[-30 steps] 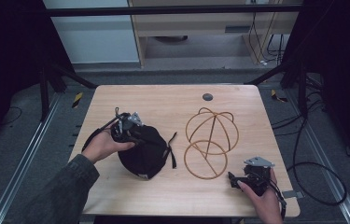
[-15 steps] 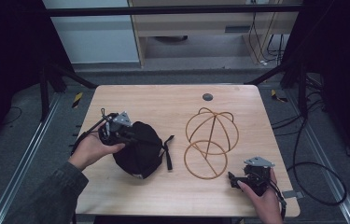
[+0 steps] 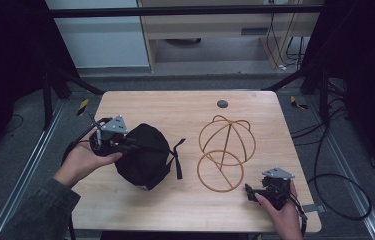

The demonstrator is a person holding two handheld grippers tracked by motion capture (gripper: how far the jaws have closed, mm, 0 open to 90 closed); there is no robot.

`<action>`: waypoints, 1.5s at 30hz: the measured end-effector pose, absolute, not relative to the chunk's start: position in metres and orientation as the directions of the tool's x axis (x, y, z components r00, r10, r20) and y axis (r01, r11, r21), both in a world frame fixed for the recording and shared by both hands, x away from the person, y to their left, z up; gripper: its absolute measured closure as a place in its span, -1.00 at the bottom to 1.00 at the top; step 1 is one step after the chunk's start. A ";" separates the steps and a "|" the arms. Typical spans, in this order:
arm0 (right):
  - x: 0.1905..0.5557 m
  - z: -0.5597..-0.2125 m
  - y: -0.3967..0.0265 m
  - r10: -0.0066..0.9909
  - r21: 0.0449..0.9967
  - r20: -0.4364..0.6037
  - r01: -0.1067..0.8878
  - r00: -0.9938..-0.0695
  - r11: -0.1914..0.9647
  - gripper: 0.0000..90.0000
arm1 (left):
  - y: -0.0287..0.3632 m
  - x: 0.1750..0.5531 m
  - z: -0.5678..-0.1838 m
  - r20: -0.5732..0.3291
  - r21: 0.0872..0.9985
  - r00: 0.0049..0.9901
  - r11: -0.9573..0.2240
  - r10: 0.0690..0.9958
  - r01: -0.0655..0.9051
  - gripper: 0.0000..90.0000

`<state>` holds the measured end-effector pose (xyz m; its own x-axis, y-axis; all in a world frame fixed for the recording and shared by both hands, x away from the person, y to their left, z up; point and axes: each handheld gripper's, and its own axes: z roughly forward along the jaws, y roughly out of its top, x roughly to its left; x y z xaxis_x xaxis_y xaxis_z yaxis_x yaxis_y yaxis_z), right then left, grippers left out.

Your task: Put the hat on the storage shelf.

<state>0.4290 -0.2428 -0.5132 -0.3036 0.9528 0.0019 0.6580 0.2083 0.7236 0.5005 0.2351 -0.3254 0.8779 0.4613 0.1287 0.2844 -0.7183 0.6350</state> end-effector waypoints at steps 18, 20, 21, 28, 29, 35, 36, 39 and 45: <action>0.429 -0.513 -0.243 0.953 0.723 0.002 0.658 -0.305 0.209 -0.99 | 0.230 0.473 -0.275 0.217 0.660 0.872 -0.724 0.440 0.201 0.64; 0.429 -0.513 -0.243 0.953 0.724 0.002 0.658 -0.305 0.209 -0.99 | 0.227 0.471 -0.268 0.227 0.660 0.872 -0.727 0.434 0.190 0.64; 0.429 -0.513 -0.243 0.953 0.724 0.003 0.658 -0.304 0.208 -0.99 | 0.227 0.470 -0.264 0.233 0.662 0.872 -0.727 0.432 0.183 0.64; 0.429 -0.513 -0.243 0.953 0.724 0.002 0.658 -0.304 0.209 -0.99 | 0.222 0.459 -0.243 0.255 0.673 0.873 -0.725 0.415 0.148 0.64; 0.429 -0.513 -0.243 0.953 0.724 0.002 0.658 -0.304 0.209 -0.99 | 0.222 0.459 -0.243 0.255 0.673 0.873 -0.725 0.415 0.148 0.64; 0.429 -0.513 -0.243 0.953 0.723 0.002 0.658 -0.304 0.209 -0.99 | 0.217 0.448 -0.226 0.270 0.685 0.875 -0.719 0.403 0.119 0.64; 0.429 -0.513 -0.243 0.953 0.723 0.002 0.658 -0.304 0.208 -0.99 | 0.215 0.444 -0.221 0.282 0.682 0.873 -0.723 0.397 0.108 0.64; 0.429 -0.513 -0.243 0.953 0.723 0.001 0.658 -0.302 0.208 -0.99 | 0.212 0.439 -0.212 0.297 0.682 0.872 -0.725 0.390 0.092 0.64; 0.429 -0.513 -0.242 0.954 0.724 0.002 0.659 -0.301 0.206 -0.99 | 0.210 0.431 -0.192 0.317 0.699 0.863 -0.712 0.394 0.068 0.64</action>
